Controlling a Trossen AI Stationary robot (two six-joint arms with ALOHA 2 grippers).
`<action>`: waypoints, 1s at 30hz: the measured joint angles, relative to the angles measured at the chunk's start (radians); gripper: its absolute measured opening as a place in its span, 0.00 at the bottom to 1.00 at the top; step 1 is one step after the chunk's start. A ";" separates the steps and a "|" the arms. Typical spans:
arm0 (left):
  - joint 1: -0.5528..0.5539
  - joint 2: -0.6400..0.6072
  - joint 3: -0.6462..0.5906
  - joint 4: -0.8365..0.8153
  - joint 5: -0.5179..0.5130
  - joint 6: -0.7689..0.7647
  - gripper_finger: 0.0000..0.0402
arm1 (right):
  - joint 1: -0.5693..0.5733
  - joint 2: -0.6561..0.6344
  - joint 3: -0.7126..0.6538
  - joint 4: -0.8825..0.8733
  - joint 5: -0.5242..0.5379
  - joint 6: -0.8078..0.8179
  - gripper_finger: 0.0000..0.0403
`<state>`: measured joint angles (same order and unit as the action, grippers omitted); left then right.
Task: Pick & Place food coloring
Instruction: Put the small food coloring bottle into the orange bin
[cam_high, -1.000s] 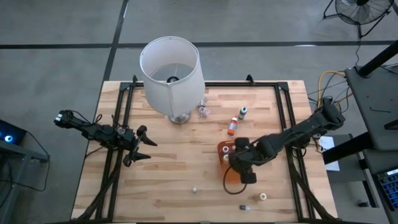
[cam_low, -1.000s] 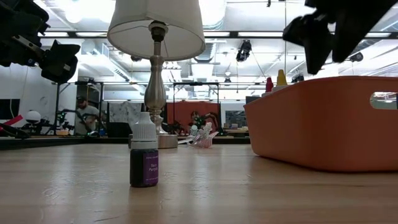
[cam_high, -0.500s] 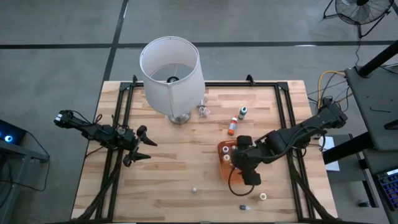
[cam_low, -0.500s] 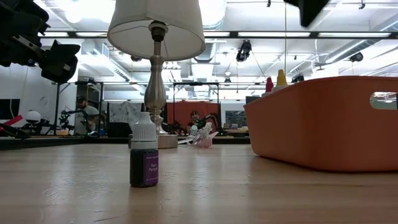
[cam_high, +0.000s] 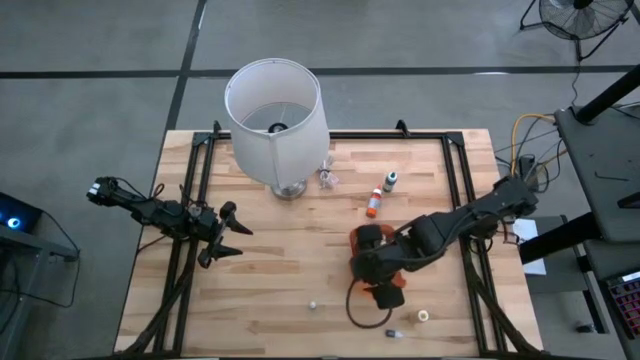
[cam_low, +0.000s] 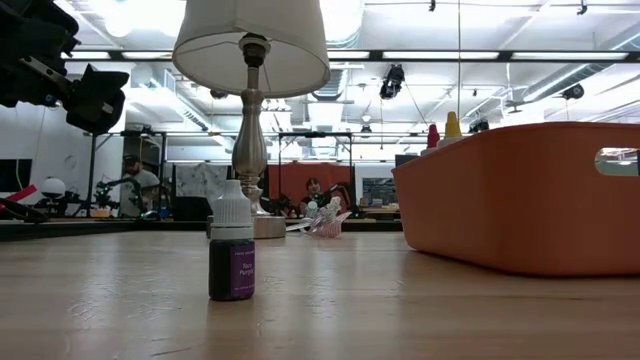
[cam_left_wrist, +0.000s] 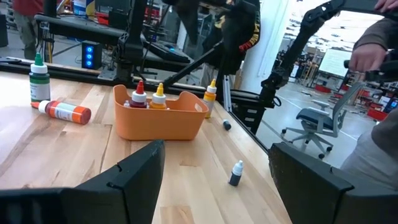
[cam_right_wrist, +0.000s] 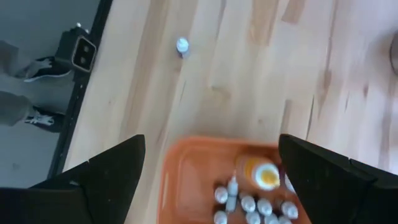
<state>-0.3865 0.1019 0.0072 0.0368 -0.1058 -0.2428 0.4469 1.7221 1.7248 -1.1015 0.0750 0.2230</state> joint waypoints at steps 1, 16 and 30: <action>0.000 0.000 0.000 0.000 0.000 0.000 0.64 | 0.000 0.016 0.020 0.000 0.000 -0.010 0.90; 0.000 0.000 0.000 0.000 0.000 0.000 0.64 | 0.000 0.346 0.373 -0.020 -0.005 -0.180 0.89; 0.000 0.000 0.000 0.000 0.000 0.000 0.64 | 0.000 0.530 0.465 -0.017 -0.005 -0.227 0.89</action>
<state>-0.3862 0.1017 0.0074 0.0368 -0.1059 -0.2428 0.4469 2.2521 2.1895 -1.1181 0.0700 -0.0044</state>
